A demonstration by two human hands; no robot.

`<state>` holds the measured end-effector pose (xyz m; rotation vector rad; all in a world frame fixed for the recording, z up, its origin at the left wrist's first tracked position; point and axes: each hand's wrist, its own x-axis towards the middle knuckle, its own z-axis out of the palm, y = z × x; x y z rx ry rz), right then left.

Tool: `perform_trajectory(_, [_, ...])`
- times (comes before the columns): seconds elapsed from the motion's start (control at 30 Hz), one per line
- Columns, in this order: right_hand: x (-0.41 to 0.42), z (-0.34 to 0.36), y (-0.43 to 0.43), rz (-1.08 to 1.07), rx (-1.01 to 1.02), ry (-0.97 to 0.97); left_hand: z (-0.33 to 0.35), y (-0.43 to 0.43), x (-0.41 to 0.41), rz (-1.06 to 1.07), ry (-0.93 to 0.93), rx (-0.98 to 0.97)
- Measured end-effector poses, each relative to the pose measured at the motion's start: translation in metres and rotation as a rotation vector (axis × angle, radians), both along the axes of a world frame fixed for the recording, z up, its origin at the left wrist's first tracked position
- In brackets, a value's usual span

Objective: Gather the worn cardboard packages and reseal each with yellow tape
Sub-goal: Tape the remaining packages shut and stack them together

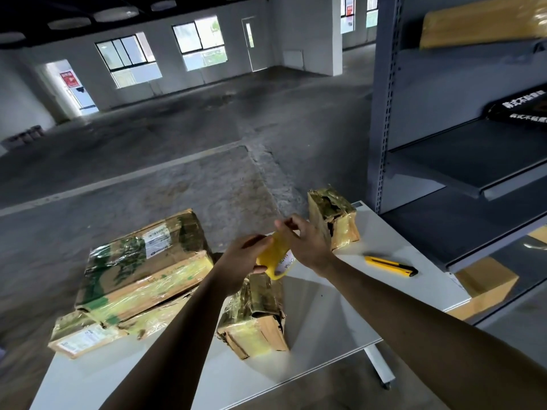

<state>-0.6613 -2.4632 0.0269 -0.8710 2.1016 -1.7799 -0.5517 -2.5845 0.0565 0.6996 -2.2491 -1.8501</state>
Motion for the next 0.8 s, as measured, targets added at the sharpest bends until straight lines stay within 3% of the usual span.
perform_trajectory(0.13, [0.003, -0.003, 0.002, 0.000, -0.049, -0.154, -0.002, 0.003, -0.001, 0.057, 0.037, 0.261])
perform_trajectory(0.23, [0.005, -0.006, 0.002, 0.064, -0.127, -0.318, -0.003, 0.004, -0.003, 0.085, 0.029, 0.237])
perform_trajectory(0.43, [0.003, -0.015, -0.009, 0.002, -0.068, -0.269, -0.011, 0.002, 0.001, 0.048, -0.022, 0.038])
perform_trajectory(0.63, [0.002, -0.015, -0.005, -0.025, -0.095, -0.252, -0.006, 0.013, -0.001, 0.135, -0.019, 0.276])
perform_trajectory(0.8, [0.002, -0.015, -0.005, -0.024, -0.115, -0.277, -0.008, 0.016, 0.000, 0.100, 0.003, 0.263])
